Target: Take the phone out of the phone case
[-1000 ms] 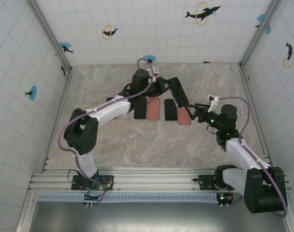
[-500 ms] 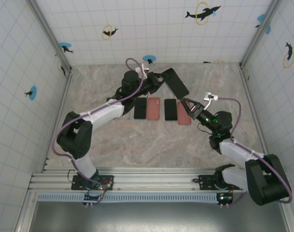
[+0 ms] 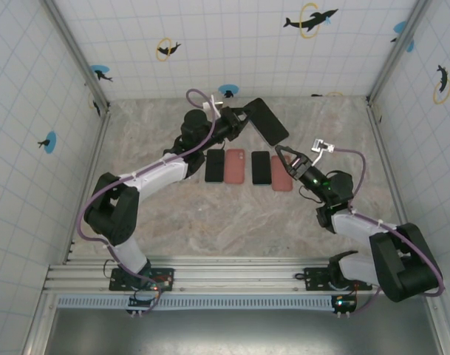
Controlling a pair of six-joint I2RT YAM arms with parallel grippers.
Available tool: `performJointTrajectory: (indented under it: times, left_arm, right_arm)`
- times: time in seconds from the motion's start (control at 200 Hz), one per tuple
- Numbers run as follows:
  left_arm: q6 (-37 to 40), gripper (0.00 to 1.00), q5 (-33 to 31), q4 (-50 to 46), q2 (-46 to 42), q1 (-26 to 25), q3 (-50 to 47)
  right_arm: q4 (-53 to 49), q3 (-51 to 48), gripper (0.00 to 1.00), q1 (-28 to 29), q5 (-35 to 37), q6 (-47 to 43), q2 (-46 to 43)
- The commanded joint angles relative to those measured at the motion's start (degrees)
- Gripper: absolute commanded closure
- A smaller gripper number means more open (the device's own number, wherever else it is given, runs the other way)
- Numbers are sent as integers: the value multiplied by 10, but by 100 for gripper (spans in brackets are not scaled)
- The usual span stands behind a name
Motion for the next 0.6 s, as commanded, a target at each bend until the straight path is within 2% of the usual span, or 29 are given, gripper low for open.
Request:
performJointTrajectory:
  times: [0.0, 0.596]
  left_arm:
    - [-25, 93, 34, 57, -27, -18, 0]
    - [-25, 95, 4, 54, -48, -8, -29]
  right_arm:
    - [35, 34, 64, 15, -14, 8, 14]
    - [61, 6, 73, 7, -5, 10, -1]
